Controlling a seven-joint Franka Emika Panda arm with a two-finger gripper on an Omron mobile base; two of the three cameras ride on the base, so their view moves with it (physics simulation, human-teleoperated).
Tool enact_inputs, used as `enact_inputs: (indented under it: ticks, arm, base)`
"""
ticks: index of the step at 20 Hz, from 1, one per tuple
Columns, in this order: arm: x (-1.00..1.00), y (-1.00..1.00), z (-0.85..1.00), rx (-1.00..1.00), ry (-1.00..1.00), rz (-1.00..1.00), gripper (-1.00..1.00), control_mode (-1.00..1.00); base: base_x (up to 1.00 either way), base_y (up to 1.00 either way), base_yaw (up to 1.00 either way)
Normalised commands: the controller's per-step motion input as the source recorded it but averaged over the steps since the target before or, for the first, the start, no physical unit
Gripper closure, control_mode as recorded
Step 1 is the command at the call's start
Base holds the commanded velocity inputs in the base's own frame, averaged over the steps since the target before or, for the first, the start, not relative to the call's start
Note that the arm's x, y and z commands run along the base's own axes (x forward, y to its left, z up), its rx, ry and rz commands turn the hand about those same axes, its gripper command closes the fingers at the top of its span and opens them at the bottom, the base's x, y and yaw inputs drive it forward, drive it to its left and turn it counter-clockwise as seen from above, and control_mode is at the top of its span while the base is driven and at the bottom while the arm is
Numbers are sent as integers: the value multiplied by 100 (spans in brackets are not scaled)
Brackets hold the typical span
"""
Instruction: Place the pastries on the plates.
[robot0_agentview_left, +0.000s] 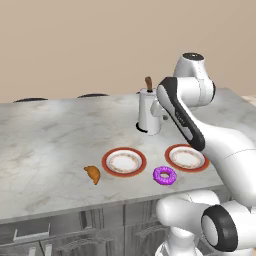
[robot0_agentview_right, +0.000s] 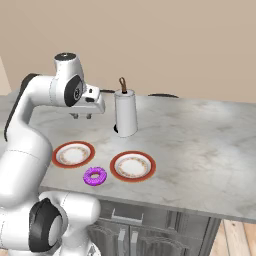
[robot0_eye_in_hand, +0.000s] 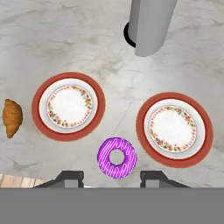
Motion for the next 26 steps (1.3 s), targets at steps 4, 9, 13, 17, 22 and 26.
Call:
enact_inputs:
  ticks: [4,9,13,17,22,26]
  arm:
    - [0,0,-25,-1,0,0,-100,-100]
    - [-12,-1,-45,0,-1,0,-100,-100]
    - [-23,-1,-49,0,0,0,-100,-100]
    - [-8,0,-37,0,8,0,-100,-100]
    - [-1,-21,-41,-3,10,0,-100,-100]
    - [0,-37,-43,-3,5,0,-100,-100]
  base:
    - [0,0,0]
    - [0,0,0]
    - [0,0,0]
    - [0,0,0]
    - [0,0,0]
    - [0,0,0]
